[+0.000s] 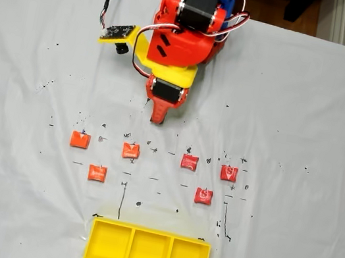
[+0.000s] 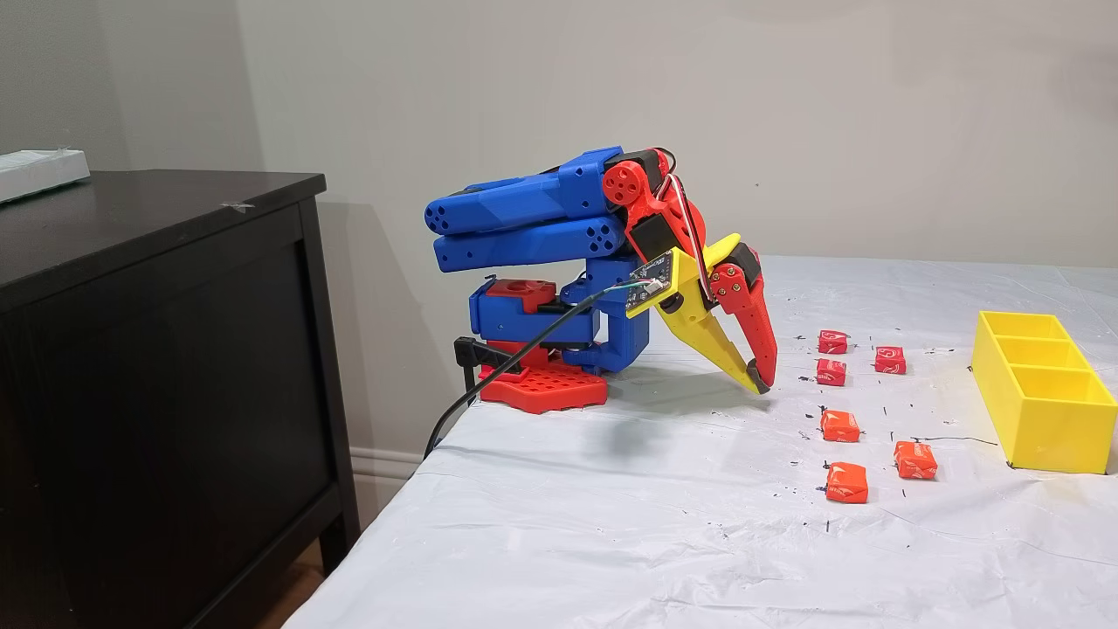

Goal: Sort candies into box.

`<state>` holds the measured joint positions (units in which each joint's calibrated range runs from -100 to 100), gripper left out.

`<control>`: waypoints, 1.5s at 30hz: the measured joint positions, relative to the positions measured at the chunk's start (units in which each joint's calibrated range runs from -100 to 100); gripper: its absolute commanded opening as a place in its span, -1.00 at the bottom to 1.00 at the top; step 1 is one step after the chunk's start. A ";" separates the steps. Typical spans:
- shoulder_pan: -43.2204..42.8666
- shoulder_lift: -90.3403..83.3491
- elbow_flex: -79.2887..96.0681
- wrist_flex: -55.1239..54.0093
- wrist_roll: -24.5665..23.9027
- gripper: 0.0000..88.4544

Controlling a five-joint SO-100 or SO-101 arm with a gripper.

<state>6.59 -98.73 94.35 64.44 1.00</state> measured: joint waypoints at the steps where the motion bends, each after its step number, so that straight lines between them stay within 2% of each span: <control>1: 0.00 0.00 0.00 0.00 -0.05 -1.00; 15: -2.58 0.00 -0.77 -2.86 -0.05 -1.00; 21: -5.15 1.02 -6.24 0.40 -0.88 -1.00; 33: -11.16 37.65 -37.55 1.19 -2.00 -1.00; 45: -18.96 48.90 -53.12 6.83 -3.57 -1.00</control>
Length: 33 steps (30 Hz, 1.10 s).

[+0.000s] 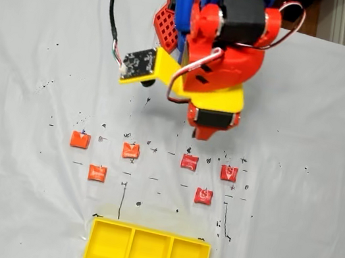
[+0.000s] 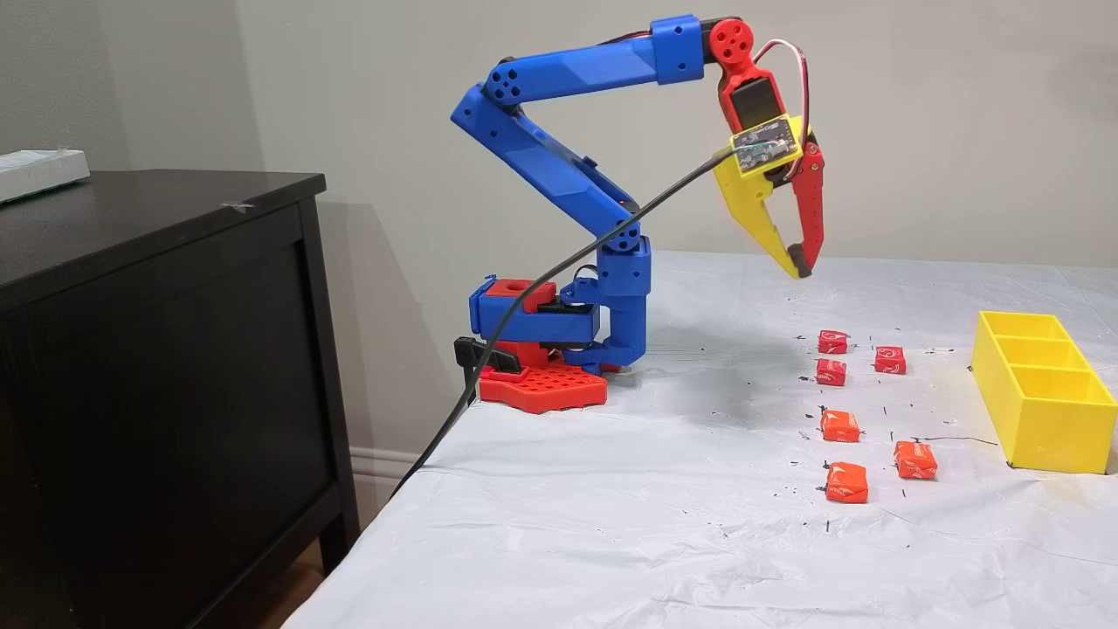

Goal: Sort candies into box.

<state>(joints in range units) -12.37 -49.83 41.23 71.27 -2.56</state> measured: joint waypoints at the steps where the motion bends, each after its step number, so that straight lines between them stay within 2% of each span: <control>1: -0.62 0.00 -0.17 0.00 -0.24 -1.00; 6: -4.06 2.71 -1.54 -0.87 -1.07 -1.00; 13: -6.94 20.73 -17.71 4.68 -2.05 -1.00; 23: -11.55 27.41 -21.04 3.73 1.95 -1.00; 24: -11.71 28.60 -21.04 3.73 1.90 -0.99; 26: -11.94 30.96 -21.04 3.81 1.47 -0.82; 30: -12.25 35.28 -21.04 4.21 0.83 -0.78; 33: -12.25 36.97 -21.04 3.73 0.83 -0.66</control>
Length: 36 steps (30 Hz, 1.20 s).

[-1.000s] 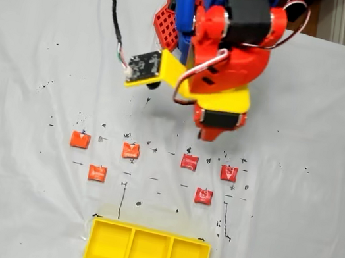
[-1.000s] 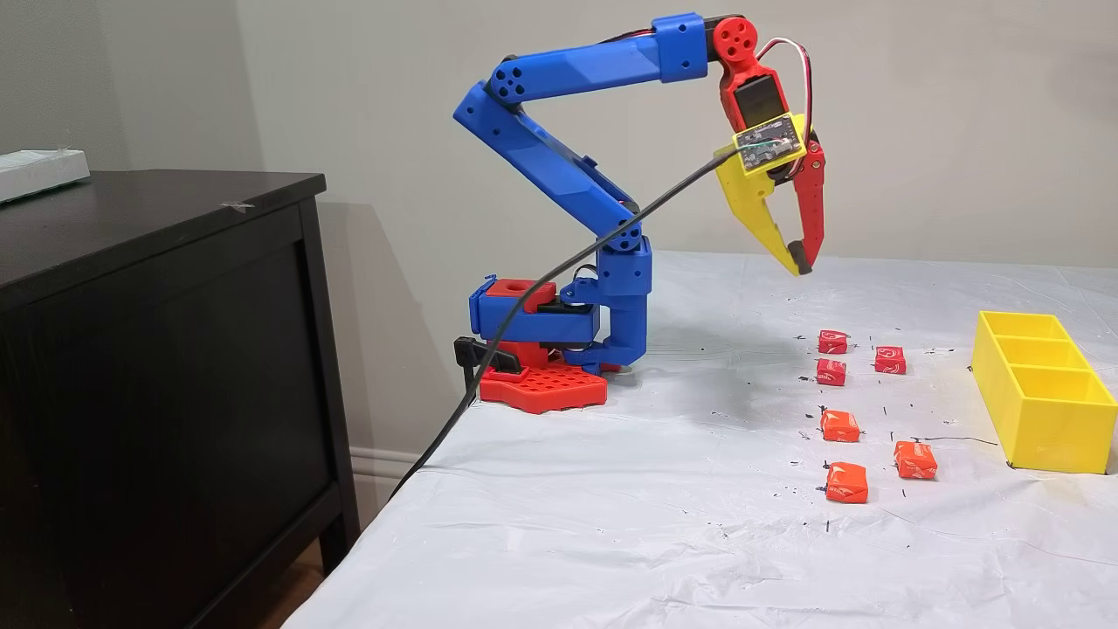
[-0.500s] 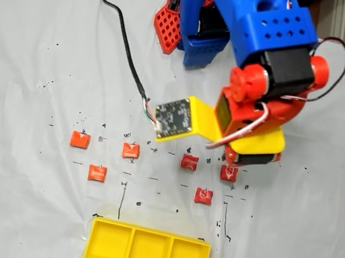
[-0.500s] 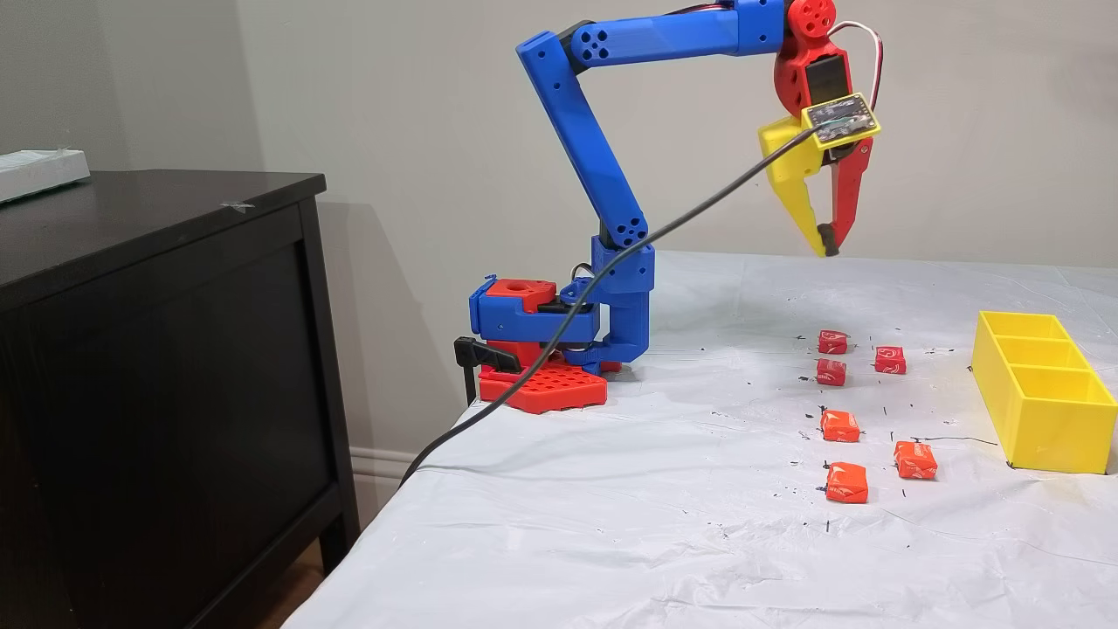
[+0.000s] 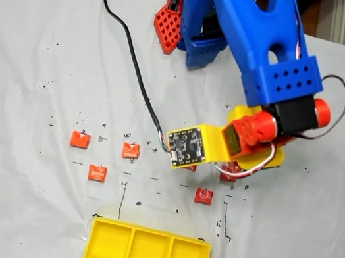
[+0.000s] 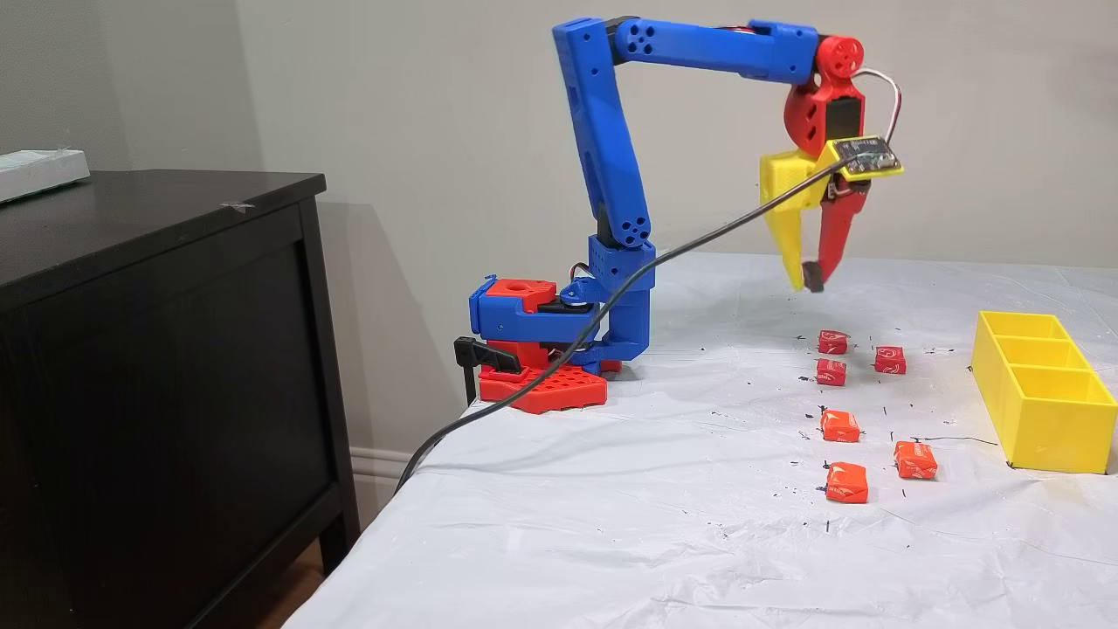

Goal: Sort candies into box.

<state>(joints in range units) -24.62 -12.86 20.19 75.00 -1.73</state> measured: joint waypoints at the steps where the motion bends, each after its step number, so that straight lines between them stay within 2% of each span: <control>1: 0.00 0.51 0.00 -0.08 0.00 -0.61; 6: 0.00 2.03 0.00 -1.03 0.29 -0.48; 13: 0.00 2.62 0.00 -3.25 0.63 -0.40; 36: -1.64 9.48 2.48 -11.11 0.63 -0.33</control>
<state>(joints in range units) -26.26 -3.38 22.67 63.89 -1.10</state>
